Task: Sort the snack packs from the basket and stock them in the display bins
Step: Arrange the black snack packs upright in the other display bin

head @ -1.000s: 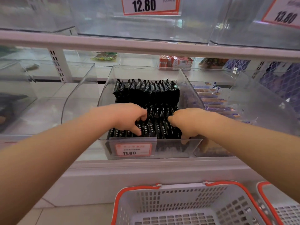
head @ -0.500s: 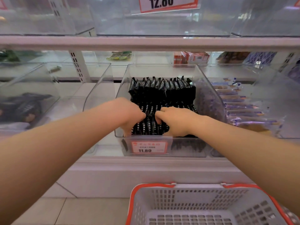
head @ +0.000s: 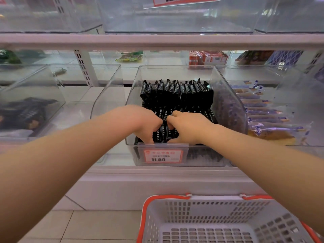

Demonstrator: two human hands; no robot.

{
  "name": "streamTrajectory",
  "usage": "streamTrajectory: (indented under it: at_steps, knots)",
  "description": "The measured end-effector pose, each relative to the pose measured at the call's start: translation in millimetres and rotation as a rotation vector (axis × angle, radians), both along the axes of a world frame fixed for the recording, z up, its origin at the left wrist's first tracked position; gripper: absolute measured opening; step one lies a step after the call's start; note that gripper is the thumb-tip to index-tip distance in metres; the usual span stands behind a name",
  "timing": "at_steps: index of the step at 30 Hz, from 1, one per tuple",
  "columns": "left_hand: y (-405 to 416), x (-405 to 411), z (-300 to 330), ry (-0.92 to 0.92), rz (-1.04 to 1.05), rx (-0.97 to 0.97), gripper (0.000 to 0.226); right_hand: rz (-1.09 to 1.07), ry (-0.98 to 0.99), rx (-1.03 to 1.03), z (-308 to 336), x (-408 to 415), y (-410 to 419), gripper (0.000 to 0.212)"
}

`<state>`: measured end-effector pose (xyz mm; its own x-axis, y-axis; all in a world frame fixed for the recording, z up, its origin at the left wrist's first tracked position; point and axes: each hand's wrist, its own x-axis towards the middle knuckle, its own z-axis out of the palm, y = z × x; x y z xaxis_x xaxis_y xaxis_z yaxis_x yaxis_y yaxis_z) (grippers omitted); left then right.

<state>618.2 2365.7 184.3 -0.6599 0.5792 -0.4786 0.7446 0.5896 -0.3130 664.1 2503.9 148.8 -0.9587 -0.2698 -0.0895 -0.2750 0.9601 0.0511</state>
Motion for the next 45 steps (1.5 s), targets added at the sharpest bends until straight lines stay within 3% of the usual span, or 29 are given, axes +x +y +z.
streamTrajectory:
  at_steps: [6, 11, 15, 19, 22, 26, 29, 31, 33, 34, 36, 38, 39, 41, 45]
  knots:
    - [0, 2, -11, 0.176, -0.062, 0.058, 0.049, -0.025, -0.164, -0.089, 36, 6, 30, 0.054]
    - [5, 1, -4, -0.01, 0.097, 0.093, 0.058, -0.058, -0.292, 0.401, 61, 33, 59, 0.048]
    - [19, 3, 2, -0.007, 0.106, 0.152, 0.067, 0.105, -0.162, 0.682, 41, 43, 54, 0.041]
    - [41, 18, -10, -0.038, -0.041, 0.504, 0.061, 0.068, -0.056, 0.687, 34, 36, 54, 0.028]
    - [56, 26, -18, -0.087, -0.088, 0.537, 0.066, 0.061, -0.016, 0.685, 32, 37, 52, 0.025]
    - [68, 21, -22, -0.105, -0.064, 0.462, 0.07, 0.117, 0.109, 0.499, 43, 46, 57, 0.026]
    - [74, 19, -27, -0.053, -0.085, 0.477, 0.055, 0.154, 0.522, 0.191, 51, 68, 68, 0.018]
    - [75, 21, -26, -0.053, -0.05, 0.446, 0.052, 0.043, 0.728, -0.027, 45, 89, 76, 0.016]
    - [76, 27, -17, -0.052, -0.002, 0.427, 0.048, -0.141, 0.777, -0.213, 34, 105, 87, 0.009]
    - [78, 33, -11, -0.019, 0.006, 0.486, 0.043, -0.253, 0.777, -0.303, 31, 110, 96, 0.006]
    - [87, 50, 1, 0.079, -0.038, 0.798, 0.03, -0.477, 0.726, -0.444, 28, 118, 124, 0.006]
    - [103, 73, 14, 0.109, -0.203, 1.096, 0.023, -0.658, 0.636, -0.482, 28, 124, 158, 0.016]
    - [113, 83, 19, 0.097, -0.319, 1.112, 0.022, -0.731, 0.567, -0.472, 28, 128, 173, 0.021]
    - [138, 97, 26, 0.084, -0.493, 0.947, 0.024, -0.818, 0.413, -0.439, 29, 134, 199, 0.027]
    - [181, 98, 31, 0.14, -0.378, 0.492, 0.031, -0.828, 0.186, -0.503, 27, 141, 218, 0.024]
